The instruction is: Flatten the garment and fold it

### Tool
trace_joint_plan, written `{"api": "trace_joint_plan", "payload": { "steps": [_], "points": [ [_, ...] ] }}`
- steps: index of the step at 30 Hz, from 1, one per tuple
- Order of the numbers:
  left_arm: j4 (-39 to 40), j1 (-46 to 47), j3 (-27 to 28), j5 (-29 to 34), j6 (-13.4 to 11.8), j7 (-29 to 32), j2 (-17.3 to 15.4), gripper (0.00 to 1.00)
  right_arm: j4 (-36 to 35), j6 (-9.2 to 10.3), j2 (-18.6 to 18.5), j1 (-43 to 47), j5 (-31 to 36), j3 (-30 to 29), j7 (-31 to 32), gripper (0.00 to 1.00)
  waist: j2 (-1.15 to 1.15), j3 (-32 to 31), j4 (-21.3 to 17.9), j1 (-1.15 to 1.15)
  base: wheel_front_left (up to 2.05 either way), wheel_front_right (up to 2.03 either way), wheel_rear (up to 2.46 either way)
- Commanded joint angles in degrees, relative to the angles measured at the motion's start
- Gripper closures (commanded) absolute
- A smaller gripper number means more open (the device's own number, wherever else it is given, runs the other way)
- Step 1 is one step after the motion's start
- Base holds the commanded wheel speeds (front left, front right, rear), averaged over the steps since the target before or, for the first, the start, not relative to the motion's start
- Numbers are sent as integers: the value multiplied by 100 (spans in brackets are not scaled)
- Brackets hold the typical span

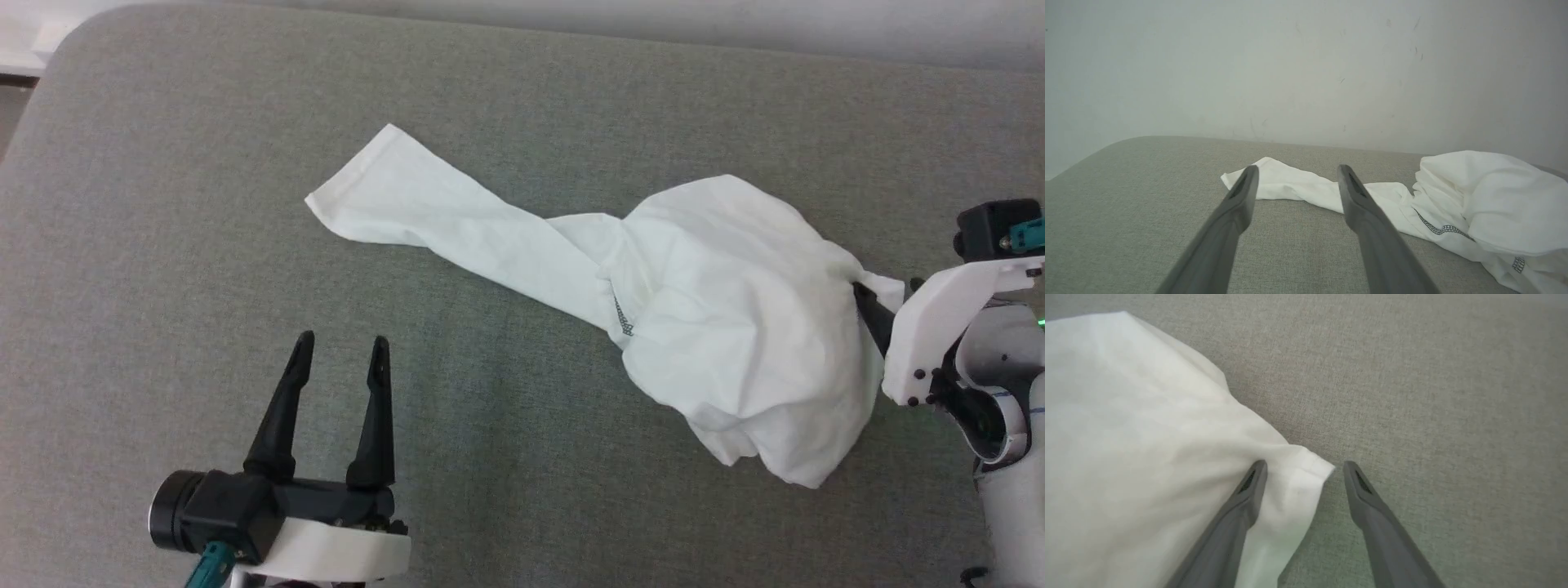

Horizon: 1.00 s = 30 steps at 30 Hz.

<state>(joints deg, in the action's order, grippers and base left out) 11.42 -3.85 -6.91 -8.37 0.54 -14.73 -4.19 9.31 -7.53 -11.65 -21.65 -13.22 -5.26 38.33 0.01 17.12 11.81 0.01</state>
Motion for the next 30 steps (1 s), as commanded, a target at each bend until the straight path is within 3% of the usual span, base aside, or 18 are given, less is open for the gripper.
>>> {"api": "trace_joint_plan", "payload": {
  "steps": [1, 6, 7, 8, 9, 21, 25, 30],
  "points": [
    [-41, 116, 4, 77, 69, -27, 28, 0, 140, 4, 18, -61, -5, -16, 48, 0, -1, 158, 192, -1, 0, 0, 0],
    [-106, 185, 20, 84, 137, -27, 68, 0, 572, 4, 50, -86, 104, -49, 130, 3, -1, 195, 275, -1, 0, 0, 0],
    [-115, 193, 30, 86, 144, -27, 74, 0, 608, 4, 67, -103, 107, -62, 111, 56, -1, 196, 276, -1, 0, 0, 0],
    [-125, 198, 45, 89, 146, -27, 79, 0, 626, 4, 82, -130, 113, -69, 66, 93, -1, 188, 266, -1, 0, 0, 0],
    [-135, 195, 68, 90, 142, -27, 83, 0, 632, 4, 101, -162, 113, -65, 21, 100, -1, 168, 243, -1, 0, 0, 0],
    [-269, -51, 340, 136, 153, -27, 109, 0, 4, 4, -80, -689, 97, -14, -783, 100, -1, -667, -360, -1, 0, 0, 0],
    [-225, -256, 416, 185, 99, -27, 113, 0, -443, 4, -209, -611, 71, -508, -766, 100, -1, -895, -566, -1, 0, 0, 0],
    [-172, -433, 436, 227, 87, -27, 116, 0, -1112, 4, -261, 256, 223, -1802, -787, 100, -1, -965, -684, -1, 0, 0, 0]
  ]
}}
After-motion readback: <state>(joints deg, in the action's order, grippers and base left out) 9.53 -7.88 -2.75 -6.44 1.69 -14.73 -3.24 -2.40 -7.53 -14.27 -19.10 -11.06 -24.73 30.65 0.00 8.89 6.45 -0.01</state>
